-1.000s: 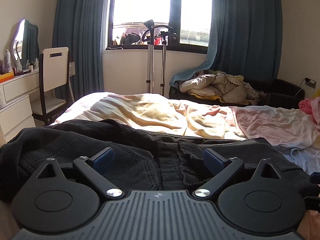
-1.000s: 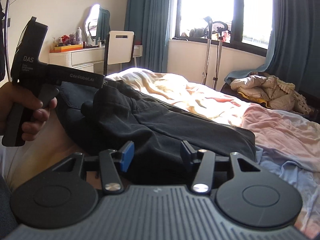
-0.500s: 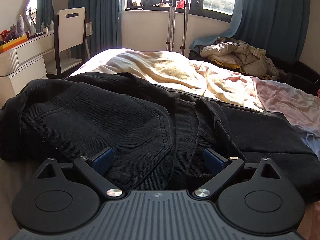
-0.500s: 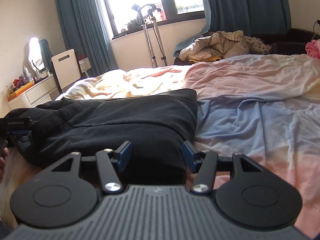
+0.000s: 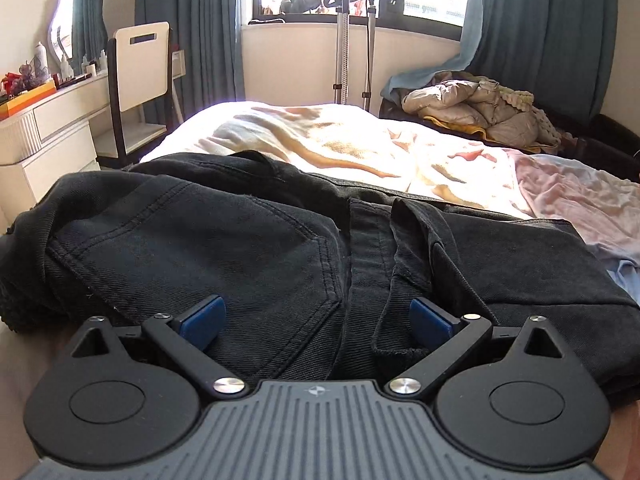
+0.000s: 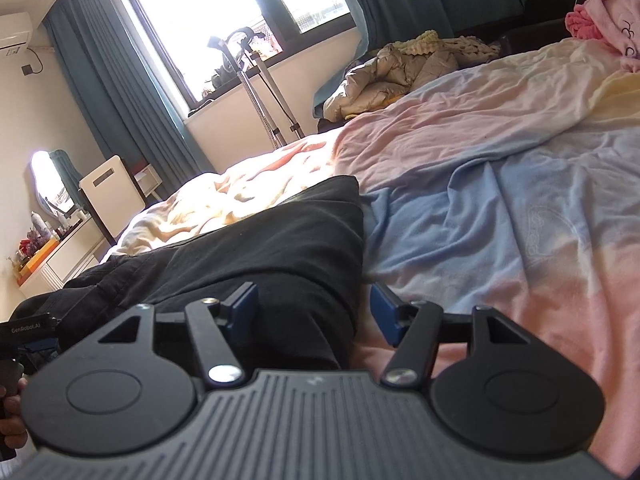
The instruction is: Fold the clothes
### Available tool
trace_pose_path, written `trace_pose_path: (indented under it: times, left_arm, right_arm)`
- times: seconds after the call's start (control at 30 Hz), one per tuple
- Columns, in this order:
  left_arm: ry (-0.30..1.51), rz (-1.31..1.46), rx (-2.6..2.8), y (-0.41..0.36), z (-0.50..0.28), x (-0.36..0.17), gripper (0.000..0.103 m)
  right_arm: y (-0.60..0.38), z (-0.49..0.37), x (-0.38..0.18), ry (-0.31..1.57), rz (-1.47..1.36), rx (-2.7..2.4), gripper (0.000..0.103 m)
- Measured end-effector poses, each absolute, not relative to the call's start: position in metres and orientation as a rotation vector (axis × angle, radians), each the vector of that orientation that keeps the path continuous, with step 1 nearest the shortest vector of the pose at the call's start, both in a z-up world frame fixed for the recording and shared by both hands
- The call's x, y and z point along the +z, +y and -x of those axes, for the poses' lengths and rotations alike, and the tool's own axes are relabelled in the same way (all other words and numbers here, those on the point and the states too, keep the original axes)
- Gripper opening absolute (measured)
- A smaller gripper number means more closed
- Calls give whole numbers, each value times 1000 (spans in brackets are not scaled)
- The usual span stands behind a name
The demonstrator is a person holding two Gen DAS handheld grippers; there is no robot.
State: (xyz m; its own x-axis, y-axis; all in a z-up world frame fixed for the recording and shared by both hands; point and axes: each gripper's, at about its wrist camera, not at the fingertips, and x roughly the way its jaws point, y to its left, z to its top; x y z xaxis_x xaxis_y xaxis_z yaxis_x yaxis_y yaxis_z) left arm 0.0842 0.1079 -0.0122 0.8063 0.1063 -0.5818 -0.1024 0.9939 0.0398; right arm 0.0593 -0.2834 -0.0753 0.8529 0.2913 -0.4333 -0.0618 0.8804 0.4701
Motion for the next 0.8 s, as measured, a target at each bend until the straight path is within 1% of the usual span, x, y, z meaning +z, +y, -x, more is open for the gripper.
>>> trace_pose_path:
  times: [0.1, 0.13, 0.23, 0.37, 0.5, 0.67, 0.8]
  left_arm:
    - [514, -60, 111, 104, -73, 3, 99]
    - [507, -61, 109, 104, -73, 4, 99]
    - [533, -63, 86, 104, -80, -2, 99]
    - [576, -100, 79, 106, -93, -16, 99]
    - [616, -91, 52, 114, -99, -28, 100]
    - [627, -67, 50, 117, -100, -33, 101]
    - [629, -83, 61, 111, -102, -36, 101]
  right_arm:
    - [-284, -59, -77, 504, -476, 194, 65]
    - [-284, -60, -78, 497, -485, 196, 65]
    - [-285, -61, -80, 476, -517, 209, 65]
    - [-281, -66, -83, 476, -506, 230, 69]
    - [-281, -72, -95, 516, -542, 258, 71]
    - [-285, -78, -104, 553, -609, 265, 77]
    - [-286, -85, -115, 587, -655, 306, 80]
